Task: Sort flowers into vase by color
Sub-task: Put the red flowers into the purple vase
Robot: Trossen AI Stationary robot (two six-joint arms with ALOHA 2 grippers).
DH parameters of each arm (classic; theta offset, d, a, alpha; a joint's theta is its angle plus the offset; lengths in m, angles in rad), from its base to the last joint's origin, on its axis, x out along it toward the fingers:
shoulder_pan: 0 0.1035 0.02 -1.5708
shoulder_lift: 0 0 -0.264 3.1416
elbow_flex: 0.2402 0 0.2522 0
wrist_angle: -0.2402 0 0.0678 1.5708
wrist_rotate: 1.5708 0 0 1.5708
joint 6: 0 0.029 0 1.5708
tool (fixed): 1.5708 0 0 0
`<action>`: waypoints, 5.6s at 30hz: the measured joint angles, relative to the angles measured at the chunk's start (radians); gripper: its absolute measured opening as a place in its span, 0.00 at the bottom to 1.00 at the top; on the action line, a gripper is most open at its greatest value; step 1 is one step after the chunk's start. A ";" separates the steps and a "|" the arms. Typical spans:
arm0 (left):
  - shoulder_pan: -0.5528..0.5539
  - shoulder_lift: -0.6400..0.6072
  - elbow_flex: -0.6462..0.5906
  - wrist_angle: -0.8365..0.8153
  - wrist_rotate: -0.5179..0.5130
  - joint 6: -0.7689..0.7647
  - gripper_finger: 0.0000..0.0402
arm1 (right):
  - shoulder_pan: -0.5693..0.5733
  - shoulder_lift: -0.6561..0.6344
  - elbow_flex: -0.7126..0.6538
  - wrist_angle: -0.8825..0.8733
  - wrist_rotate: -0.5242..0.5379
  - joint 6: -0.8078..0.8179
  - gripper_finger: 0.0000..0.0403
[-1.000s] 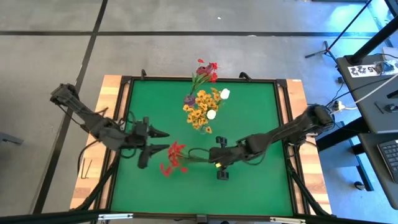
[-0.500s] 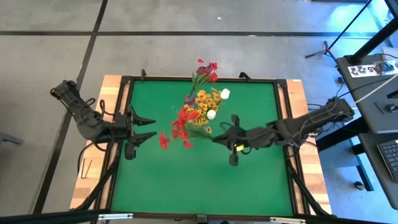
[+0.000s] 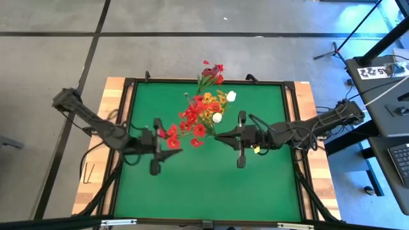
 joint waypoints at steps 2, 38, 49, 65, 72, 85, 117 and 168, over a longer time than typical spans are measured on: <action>0.028 0.059 -0.001 0.143 0.037 0.077 0.52 | 0.000 0.006 0.001 0.028 -0.005 -0.011 0.02; 0.259 0.216 0.000 0.429 0.232 0.008 0.59 | -0.096 0.158 0.000 0.180 -0.161 0.037 0.02; 0.246 0.215 0.000 0.416 0.201 0.008 0.44 | -0.105 0.173 0.000 0.171 -0.164 0.037 0.02; 0.188 0.215 0.000 0.403 0.104 0.035 0.02 | -0.105 0.165 0.000 0.144 -0.156 0.006 0.10; 0.172 0.201 -0.001 0.396 0.050 0.055 0.01 | -0.093 0.109 0.000 0.059 -0.177 -0.053 0.39; -0.018 -0.028 -0.001 0.238 -0.397 0.300 0.01 | -0.011 -0.151 0.001 -0.168 -0.093 -0.069 0.63; 0.884 -0.064 -0.171 -0.044 0.341 -0.032 0.01 | 0.007 -0.189 0.001 -0.602 0.207 0.069 0.63; 1.018 0.286 -0.349 0.293 0.382 -0.123 0.47 | 0.007 -0.121 -0.001 -0.584 0.178 0.059 0.63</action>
